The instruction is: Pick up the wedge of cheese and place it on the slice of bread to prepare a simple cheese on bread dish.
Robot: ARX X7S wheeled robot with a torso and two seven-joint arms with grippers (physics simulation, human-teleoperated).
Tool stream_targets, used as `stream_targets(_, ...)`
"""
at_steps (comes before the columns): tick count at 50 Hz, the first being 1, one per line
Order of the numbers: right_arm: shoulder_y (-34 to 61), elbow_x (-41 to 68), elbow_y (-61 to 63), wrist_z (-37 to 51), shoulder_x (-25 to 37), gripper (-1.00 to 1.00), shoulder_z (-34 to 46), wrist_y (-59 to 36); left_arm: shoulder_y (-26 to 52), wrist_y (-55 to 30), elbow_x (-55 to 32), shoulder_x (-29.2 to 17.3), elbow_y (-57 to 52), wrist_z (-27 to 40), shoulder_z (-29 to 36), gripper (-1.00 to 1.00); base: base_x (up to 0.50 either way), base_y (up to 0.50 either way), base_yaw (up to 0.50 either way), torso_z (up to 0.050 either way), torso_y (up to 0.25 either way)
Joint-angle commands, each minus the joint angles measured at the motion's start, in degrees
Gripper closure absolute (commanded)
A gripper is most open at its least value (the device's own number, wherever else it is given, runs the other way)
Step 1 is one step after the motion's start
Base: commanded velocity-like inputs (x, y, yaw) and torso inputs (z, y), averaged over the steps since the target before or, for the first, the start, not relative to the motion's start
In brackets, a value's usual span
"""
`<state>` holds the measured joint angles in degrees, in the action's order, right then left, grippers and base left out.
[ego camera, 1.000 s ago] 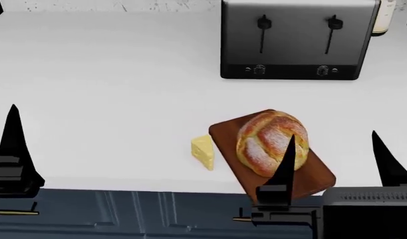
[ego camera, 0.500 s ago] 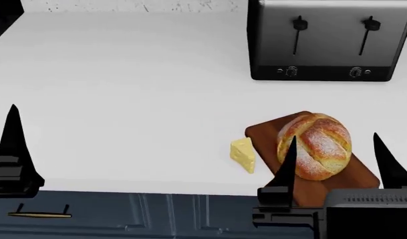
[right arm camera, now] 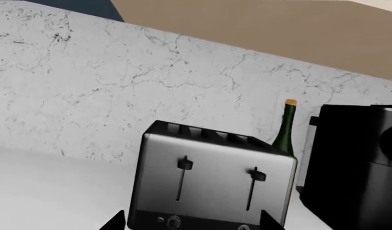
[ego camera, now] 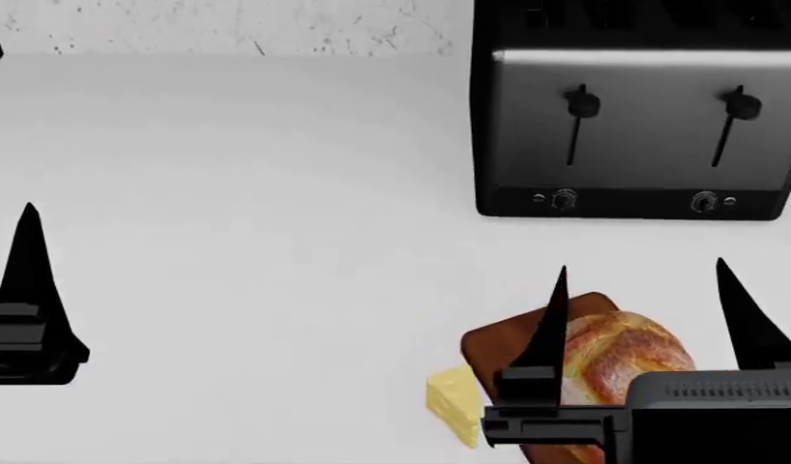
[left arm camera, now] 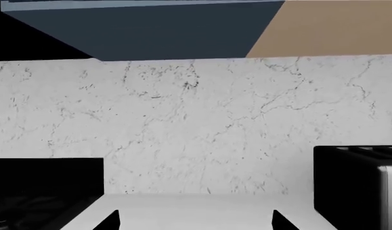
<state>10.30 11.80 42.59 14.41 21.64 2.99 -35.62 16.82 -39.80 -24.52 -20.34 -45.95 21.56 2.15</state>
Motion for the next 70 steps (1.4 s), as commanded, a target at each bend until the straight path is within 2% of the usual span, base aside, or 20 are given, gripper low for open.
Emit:
stream_targets(1,0.14,0.17,0.25,0.6,-0.01,-1.0,-0.16,-0.65,-0.17,0.3,-0.31,-0.17,-0.06,0.18,-0.12,-1.0,0.33,-0.04,0.0,0.0,0.0)
stream_targets(22,-0.24,0.51,0.56,1.43,0.17,-1.0,-0.93,-0.65,0.54,-1.43,-0.54,-0.5,-0.36,1.56,0.6,-1.0,0.03,0.0,0.0,0.0,0.0)
stream_targets(28,-0.12,0.79,1.44,1.55,0.18,-1.0,-0.27,-1.82,-0.34,0.85,-0.64,-0.35,0.07,0.89,0.07,-1.0,0.0,0.0,0.0,0.0,0.0)
stream_targets(42,0.77,5.13,7.88,0.97,-0.47,-1.0,1.7,-9.36,-0.26,1.39,-0.22,-0.48,0.78,1.01,1.03,-1.0,0.0,0.0,0.0,0.0,0.0)
stream_targets(51,4.68,12.92,14.11,2.47,-2.77,-1.0,-1.25,-24.84,-0.53,1.82,-0.31,-0.53,0.91,1.14,1.07,-1.0,0.0,0.0,0.0,0.0,0.0)
stream_targets(55,5.08,13.07,15.22,3.42,-1.97,-1.0,0.2,-27.25,-0.46,2.34,-0.19,-0.49,1.44,0.94,1.25,-1.0,0.0,0.0,0.0,0.0,0.0)
stream_targets(60,7.61,18.04,17.27,6.38,-1.21,-1.0,1.8,-32.22,-0.59,3.07,-0.01,-0.37,2.1,0.74,1.58,-1.0,0.0,0.0,0.0,0.0,0.0)
stream_targets(67,11.89,39.36,17.26,20.79,3.31,-1.0,0.54,-34.25,-0.76,3.39,-0.35,-0.51,2.25,0.71,1.2,-1.0,0.0,0.0,0.0,0.0,0.0)
stream_targets(70,12.12,44.32,16.89,23.93,3.72,-1.0,-0.45,-34.67,-1.09,3.87,-0.24,-0.49,2.44,0.64,1.33,-1.0,0.0,0.0,0.0,0.0,0.0)
